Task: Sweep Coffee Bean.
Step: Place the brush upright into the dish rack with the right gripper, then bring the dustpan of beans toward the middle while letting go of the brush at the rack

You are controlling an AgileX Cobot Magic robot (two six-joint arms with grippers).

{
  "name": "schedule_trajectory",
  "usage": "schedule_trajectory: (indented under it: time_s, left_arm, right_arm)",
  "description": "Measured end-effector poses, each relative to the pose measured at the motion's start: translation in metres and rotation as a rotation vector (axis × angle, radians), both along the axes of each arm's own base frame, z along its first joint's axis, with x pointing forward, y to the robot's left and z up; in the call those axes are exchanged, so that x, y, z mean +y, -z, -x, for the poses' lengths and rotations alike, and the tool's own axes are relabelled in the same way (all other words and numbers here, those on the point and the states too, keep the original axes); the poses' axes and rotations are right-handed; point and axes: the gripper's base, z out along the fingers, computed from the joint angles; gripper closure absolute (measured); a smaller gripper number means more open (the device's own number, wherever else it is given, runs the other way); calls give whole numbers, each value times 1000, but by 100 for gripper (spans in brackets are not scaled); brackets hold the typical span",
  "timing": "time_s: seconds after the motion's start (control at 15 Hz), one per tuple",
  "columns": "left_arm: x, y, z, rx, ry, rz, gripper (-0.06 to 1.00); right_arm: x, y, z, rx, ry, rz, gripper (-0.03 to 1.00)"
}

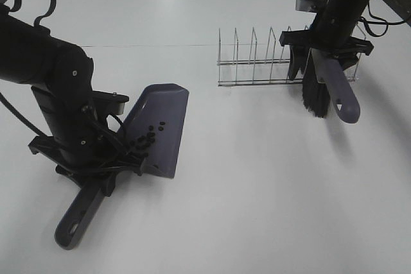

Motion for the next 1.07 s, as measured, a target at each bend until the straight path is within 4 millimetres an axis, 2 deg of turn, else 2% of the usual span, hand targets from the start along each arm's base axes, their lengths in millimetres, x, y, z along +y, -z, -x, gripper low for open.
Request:
schedule_trajectory:
  time_s: [0.13, 0.4, 0.8, 1.07]
  left_arm:
    - [0, 0, 0, 1, 0, 0, 62]
    - [0, 0, 0, 2, -1, 0, 62]
    - [0, -2, 1, 4, -29, 5, 62]
    - [5, -17, 6, 3, -46, -17, 62]
  right_arm:
    - [-2, -7, 0, -16, -7, 24, 30]
    - [-4, -48, 4, -101, -12, 41, 30]
    - [1, -92, 14, -182, -6, -30, 31]
    - [2, -91, 27, -141, -3, -52, 31]
